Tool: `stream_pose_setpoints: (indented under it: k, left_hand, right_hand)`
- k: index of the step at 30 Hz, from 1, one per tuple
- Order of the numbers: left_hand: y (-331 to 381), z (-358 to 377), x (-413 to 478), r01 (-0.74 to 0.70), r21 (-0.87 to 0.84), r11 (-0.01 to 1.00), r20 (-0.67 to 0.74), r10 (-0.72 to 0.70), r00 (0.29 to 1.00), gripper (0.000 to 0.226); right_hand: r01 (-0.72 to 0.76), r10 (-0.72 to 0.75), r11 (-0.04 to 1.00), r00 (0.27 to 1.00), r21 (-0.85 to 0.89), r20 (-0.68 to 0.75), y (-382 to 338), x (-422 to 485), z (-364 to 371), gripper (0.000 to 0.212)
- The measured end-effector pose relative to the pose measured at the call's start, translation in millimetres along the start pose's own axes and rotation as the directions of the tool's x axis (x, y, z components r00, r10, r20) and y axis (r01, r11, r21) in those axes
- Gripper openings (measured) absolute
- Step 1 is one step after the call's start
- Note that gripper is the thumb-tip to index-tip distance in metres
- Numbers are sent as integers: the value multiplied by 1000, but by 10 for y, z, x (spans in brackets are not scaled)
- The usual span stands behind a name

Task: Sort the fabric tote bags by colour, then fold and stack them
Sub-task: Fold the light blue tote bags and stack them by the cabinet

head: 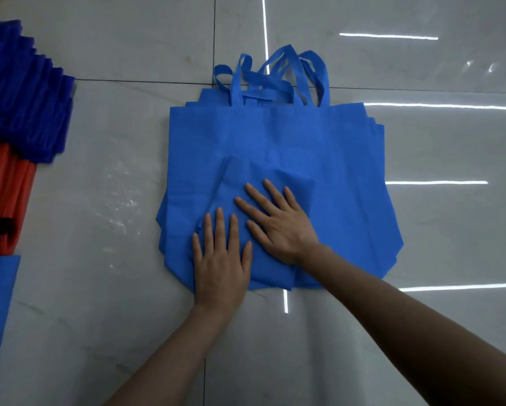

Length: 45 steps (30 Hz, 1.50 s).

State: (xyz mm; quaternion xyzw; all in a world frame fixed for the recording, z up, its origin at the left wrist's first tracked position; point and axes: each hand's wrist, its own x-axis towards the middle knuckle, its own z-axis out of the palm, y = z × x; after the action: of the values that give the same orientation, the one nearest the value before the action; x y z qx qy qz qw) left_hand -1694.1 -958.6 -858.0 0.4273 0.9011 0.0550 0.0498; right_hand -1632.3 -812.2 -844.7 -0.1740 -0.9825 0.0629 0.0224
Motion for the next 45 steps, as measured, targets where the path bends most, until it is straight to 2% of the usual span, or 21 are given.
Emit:
stream_pose_setpoints:
  k: [2,5,7,11,13,14,16,19,21,23,25,28,31,33,37,41,43,45]
  left_hand:
    - [-4,19,17,0,-3,1000,-40,0,999,60]
    - [-1,23,11,4,1,1000,-58,-4,998,60]
    - [6,17,18,13,8,1000,-62,-12,998,60]
    - [-62,7,7,-15,40,999,-66,17,998,58]
    - [-124,-77,-41,107,-23,994,-76,-108,991,59]
    - [-151,-122,-77,187,-95,978,-89,-196,977,59]
    - [-177,-218,-168,291,-305,907,-126,-342,931,56]
    - [-246,-410,-253,266,-667,696,-149,-474,868,49]
    - [-374,-532,-275,306,-798,520,-72,-585,808,52]
    - [-550,-656,-326,368,-844,390,-11,-698,716,54]
    - [-729,-801,-464,330,-893,307,10,-719,695,52]
    - [-1022,-1031,-788,245,-952,186,43,-708,705,50]
    - [-1361,-1148,-1157,206,-957,203,-27,-771,637,50]
    - [-1608,-1184,-1371,208,-952,226,-82,-839,538,50]
    - [-2023,-1216,-1694,240,-938,250,-148,-916,373,50]
    - [-2378,-1160,-1835,254,-951,176,-125,-971,203,55]
    - [-2567,-1118,-1785,246,-961,123,-92,-987,135,57]
    - [-2722,-1098,-1674,275,-958,80,-51,-993,111,56]
  right_hand:
    - [-63,64,998,996,-21,62,144,148,1,52]
    - [-271,273,962,959,-39,73,266,338,-29,56]
    - [-326,331,943,941,-64,71,270,374,-19,58]
    - [-494,491,869,867,-20,-83,262,333,-69,60]
    - [-569,570,821,816,45,-95,193,280,-132,57]
    - [-601,605,796,794,75,-56,147,259,-166,54]
    - [-629,634,764,773,142,16,48,194,-198,48]
    - [-645,650,716,756,268,84,-190,112,-251,46]
    - [-665,665,669,735,333,133,-435,92,-283,47]
    - [-664,658,621,730,416,184,-711,93,-348,48]
    - [-627,617,618,761,475,201,-974,134,-463,45]
    - [-472,470,697,869,540,153,-1370,255,-649,35]
    - [-277,232,751,961,600,153,-1821,371,-798,23]
    - [-142,52,751,986,645,156,-2161,439,-880,34]
    - [84,-223,739,967,669,124,-2779,664,-975,47]
    - [245,-396,739,912,628,110,-3294,980,-972,53]
    - [392,-473,783,880,482,52,-3424,1078,-886,59]
    - [588,-616,756,788,288,5,-3424,1080,-724,63]
